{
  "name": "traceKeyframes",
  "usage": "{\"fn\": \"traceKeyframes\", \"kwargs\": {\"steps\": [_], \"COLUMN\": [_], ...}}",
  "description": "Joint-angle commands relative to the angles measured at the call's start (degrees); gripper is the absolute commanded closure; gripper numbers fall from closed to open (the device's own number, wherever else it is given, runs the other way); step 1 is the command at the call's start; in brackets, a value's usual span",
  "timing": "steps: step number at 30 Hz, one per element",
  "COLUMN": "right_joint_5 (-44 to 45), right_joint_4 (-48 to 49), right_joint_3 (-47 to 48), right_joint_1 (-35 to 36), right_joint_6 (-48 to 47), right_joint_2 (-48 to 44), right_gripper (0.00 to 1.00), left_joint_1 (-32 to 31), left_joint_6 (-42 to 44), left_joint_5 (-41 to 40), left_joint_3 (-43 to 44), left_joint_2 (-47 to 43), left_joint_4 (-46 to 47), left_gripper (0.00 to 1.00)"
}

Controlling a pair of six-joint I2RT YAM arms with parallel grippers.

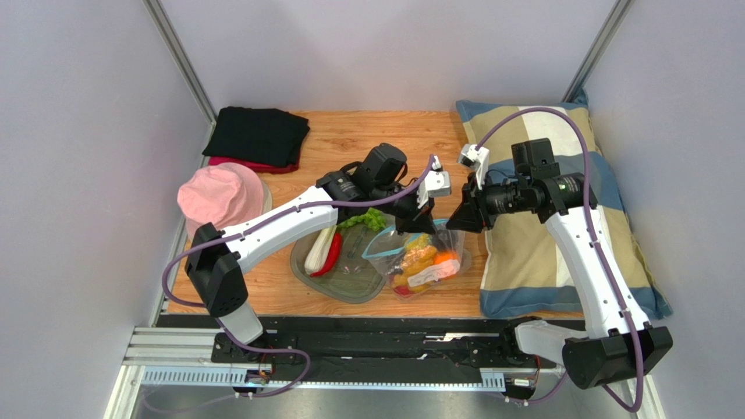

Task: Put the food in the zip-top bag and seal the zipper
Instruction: Zip the zipper food storage bag at the center of the board.

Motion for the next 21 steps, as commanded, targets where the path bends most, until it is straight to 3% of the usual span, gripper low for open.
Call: {"fn": "traceKeyframes", "kwargs": {"steps": [1, 4, 9, 14, 21], "right_joint_5": [-3.2, -4.9, -6.6, -7.1, -17.2], "right_joint_4": [4.3, 7.5, 20.1, 33.8, 33.7], "right_joint_3": [1.1, -3.2, -18.2, -24.8, -25.8], "right_joint_1": [-0.3, -2.5, -5.7, -7.3, -9.9], "right_joint_6": [-4.4, -8.9, -11.5, -9.4, -14.5], "right_joint_2": [-4.1, -8.0, -17.5, -17.8, -15.2], "right_gripper": [0.38, 0.26, 0.25, 0.30, 0.39], "left_joint_1": [4.5, 6.5, 6.7, 6.7, 6.7], "left_joint_6": [0.3, 2.4, 11.6, 14.8, 16.6], "left_joint_5": [10.4, 12.9, 16.5, 18.4, 18.8], "left_joint_3": [-2.3, -3.6, -6.5, -9.9, -8.5], "left_joint_2": [-3.8, -5.6, -8.0, -10.5, -9.6], "left_joint_4": [4.3, 5.2, 3.8, 5.2, 4.0], "left_gripper": [1.00, 1.00, 1.00, 1.00, 1.00]}}
